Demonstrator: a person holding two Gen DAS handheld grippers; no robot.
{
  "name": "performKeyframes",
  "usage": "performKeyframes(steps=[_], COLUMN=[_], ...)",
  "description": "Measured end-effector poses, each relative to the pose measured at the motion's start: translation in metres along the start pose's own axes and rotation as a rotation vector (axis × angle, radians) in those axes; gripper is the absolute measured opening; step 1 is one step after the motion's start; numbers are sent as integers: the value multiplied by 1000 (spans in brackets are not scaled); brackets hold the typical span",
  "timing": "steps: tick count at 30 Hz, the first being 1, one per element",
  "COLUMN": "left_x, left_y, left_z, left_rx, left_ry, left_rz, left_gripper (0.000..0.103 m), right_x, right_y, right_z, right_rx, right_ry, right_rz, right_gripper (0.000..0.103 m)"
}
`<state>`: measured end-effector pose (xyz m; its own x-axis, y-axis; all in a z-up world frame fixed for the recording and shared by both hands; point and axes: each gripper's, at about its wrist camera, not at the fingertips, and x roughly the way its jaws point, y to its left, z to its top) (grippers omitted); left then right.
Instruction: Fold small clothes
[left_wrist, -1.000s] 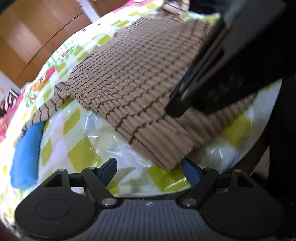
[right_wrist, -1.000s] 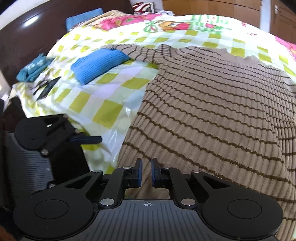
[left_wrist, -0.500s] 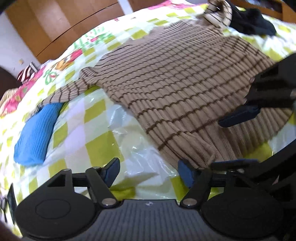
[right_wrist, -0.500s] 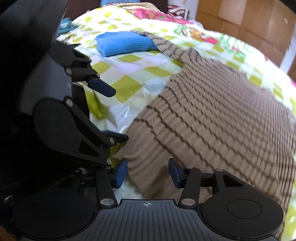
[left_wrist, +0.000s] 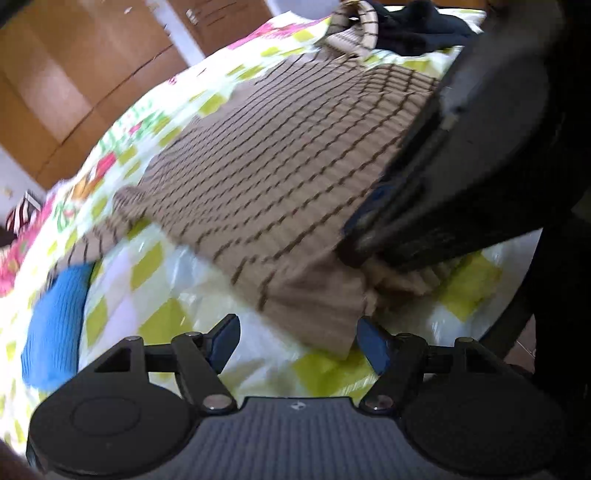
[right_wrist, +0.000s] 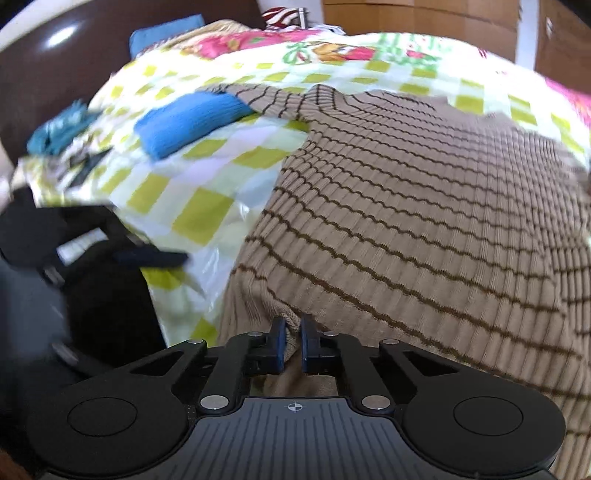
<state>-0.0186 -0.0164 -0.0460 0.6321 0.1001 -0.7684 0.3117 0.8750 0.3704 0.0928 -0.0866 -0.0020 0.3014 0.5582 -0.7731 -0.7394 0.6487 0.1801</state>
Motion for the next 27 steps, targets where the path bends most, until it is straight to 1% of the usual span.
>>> performKeyframes(steps=[1,2,4,6,8,10,13,14,16,18,19,20,22,24,25,26,27], left_x=[6,11,14,13,10,10,7,6,4,6,8,11,15,14,13,9,7], left_y=[-6,-10,-9,2,19,37,56,58,61,66,67,69,61,54,57,64,77], left_z=[4,5,6,3,0,-4,-8,-9,-10,-10,-9,-8,-5,-5,-5,-9,-13], left_rx=[21,43,37,-19,-108,-199,-307,-322,-351,-407,-434,-442,-415,-389,-405,-447,-513], left_ry=[9,20,29,51,71,99,113,111,96,82,75,70,63,57,49,45,46], left_rz=[11,32,44,31,14,17,-7,-1,18,17,6,-2,3,19,32,46,53], left_gripper=[83,83,81,77,75,67,66,66,67,67,67,67,67,66,58,52,43], right_x=[-2,-3,-4,-7,-9,-7,-7,-5,-2,2,4,5,8,11,13,15,15], right_y=[-1,-1,-3,-7,-7,-7,1,6,15,27,31,34,37,41,43,46,45], right_z=[1,2,2,0,-4,-7,-12,-12,-13,-16,-18,-20,-23,-23,-23,-23,-21], right_rx=[16,15,17,33,24,30,-9,-37,-90,-153,-172,-189,-203,-212,-226,-238,-226], right_ry=[-6,-14,-19,-18,-16,-5,-5,4,17,22,31,38,48,51,47,46,62], right_rz=[16,15,1,13,14,28,29,36,32,15,11,4,-11,-34,-63,-121,-155], right_gripper=[6,6,5,4,4,4,4,5,15,16,19,20,34,40,38,36,32])
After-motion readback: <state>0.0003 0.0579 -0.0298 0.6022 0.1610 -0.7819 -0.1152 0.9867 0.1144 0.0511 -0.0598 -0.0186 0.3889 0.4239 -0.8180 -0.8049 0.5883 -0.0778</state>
